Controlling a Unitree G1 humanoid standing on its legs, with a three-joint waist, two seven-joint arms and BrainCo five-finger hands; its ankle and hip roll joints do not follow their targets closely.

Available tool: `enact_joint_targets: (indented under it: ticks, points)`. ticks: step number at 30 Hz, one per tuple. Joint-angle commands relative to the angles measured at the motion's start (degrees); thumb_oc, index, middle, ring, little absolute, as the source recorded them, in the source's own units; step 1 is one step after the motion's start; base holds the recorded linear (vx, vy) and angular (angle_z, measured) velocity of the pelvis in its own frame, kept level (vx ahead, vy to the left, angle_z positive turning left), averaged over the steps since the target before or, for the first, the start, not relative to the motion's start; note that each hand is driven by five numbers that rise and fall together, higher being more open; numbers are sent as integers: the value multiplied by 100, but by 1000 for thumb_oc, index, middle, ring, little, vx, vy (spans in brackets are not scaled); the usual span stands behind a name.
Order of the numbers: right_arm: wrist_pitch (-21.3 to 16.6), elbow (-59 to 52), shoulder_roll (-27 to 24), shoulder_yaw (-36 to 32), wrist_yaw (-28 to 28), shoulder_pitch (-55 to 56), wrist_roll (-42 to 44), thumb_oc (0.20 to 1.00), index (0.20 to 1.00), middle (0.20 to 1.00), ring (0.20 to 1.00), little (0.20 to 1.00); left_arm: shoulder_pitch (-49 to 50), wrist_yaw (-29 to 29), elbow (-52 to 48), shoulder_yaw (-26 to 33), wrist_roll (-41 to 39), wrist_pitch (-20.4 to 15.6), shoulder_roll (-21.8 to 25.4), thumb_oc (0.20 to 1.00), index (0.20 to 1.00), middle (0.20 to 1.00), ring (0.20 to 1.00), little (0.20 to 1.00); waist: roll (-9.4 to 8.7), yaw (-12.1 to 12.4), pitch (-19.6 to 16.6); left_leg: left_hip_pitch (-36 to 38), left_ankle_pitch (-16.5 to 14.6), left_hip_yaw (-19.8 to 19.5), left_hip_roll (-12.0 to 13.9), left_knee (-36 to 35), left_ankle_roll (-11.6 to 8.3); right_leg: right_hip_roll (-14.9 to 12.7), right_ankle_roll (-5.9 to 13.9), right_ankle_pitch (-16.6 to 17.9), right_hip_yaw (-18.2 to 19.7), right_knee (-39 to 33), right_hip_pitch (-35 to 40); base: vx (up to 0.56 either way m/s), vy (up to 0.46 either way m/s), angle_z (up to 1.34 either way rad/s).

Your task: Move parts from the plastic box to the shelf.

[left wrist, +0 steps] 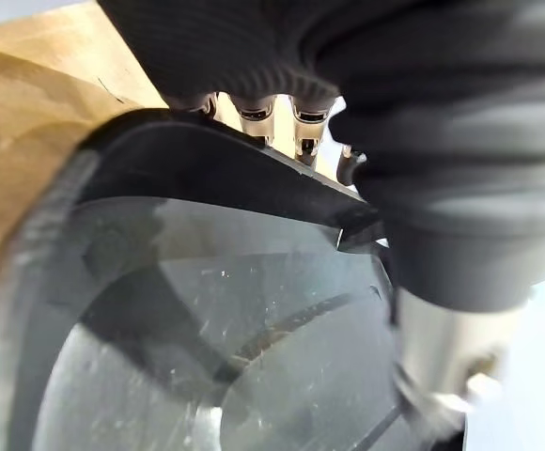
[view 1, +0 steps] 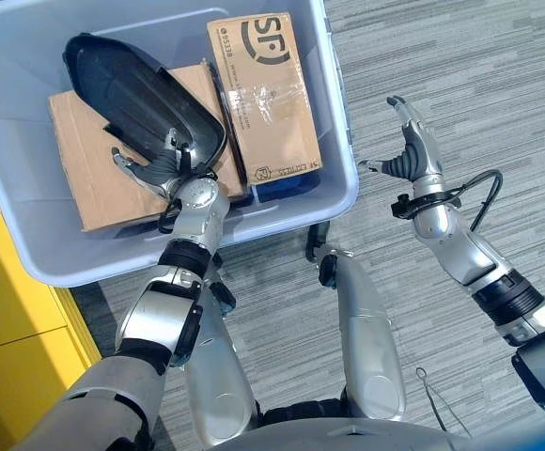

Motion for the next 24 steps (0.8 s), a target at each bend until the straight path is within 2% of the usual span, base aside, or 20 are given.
enact_joint_targets:
  ticks: [1, 4, 7, 12, 15, 18, 21, 24]
  points:
    - [-107, -297, -128, -339, -72, -91, -28, 1000, 1000, 1000, 1000, 1000, 124, -2310, 688, -119, -1513, 665, -452, 200, 200, 200, 200, 200, -318, -284, -26, -330, -834, -186, 302, 979, -458, 52, 361, -109, -375, -228, 236, 0, 0, 0]
    - [-104, -315, -181, -355, -24, -140, -103, 1000, 1000, 1000, 1000, 1000, 84, -2287, 751, -71, -1633, 686, -416, 200, 200, 200, 200, 200, -347, -291, -26, -364, -842, -199, 318, 1015, -467, 54, 361, -102, -380, -227, 219, 0, 0, 0]
    - [77, -427, -307, -401, -13, -233, -169, 1000, 1000, 1000, 1000, 1000, -1, -2247, 966, 113, -1891, 657, -320, 200, 200, 200, 200, 200, -422, -304, -26, -429, -840, -242, 343, 1054, -494, 76, 357, -83, -396, -252, 191, -8, -34, 0]
    - [121, -426, -589, -487, -83, -225, -31, 1000, 1000, 1000, 1000, 1000, -129, -2284, 1279, 379, -2807, 674, -145, 200, 200, 200, 200, 200, -574, -339, -26, -618, -841, -361, 391, 1133, -519, 107, 359, -57, -431, -224, 68, -6, -61, -4]
    - [97, -538, -728, -560, -34, -217, 64, 1000, 1000, 1000, 1000, 1000, -266, -2107, 1411, 443, -2655, 813, -45, 200, 200, 200, 200, 200, -679, -385, -26, -753, -847, -432, 410, 1186, -527, 140, 357, -26, -445, -220, -30, -12, -68, -17]
    - [126, -601, -799, -553, -30, -243, 115, 1000, 1000, 1000, 1000, 1000, -318, -2134, 1532, 463, -2692, 936, 2, 200, 200, 200, 200, 200, -704, -401, -26, -857, -851, -467, 409, 1224, -533, 153, 351, -3, -445, -204, -125, -13, -31, -13]
    - [142, -635, -861, -529, -40, -260, 164, 1000, 1000, 1000, 1000, 1000, -329, -2193, 1580, 460, -2620, 945, 29, 200, 200, 200, 200, 200, -734, -406, -26, -987, -872, -513, 398, 1307, -531, 163, 340, 4, -446, -165, -221, -16, -37, 4]
    - [67, -593, -857, -465, -59, -291, 253, 1000, 1000, 1000, 1000, 1000, -356, -2344, 1537, 400, -2285, 805, 2, 200, 200, 200, 200, 200, -747, -412, -26, -1095, -905, -543, 406, 1395, -519, 162, 322, -12, -453, -86, -313, -28, -22, 38]
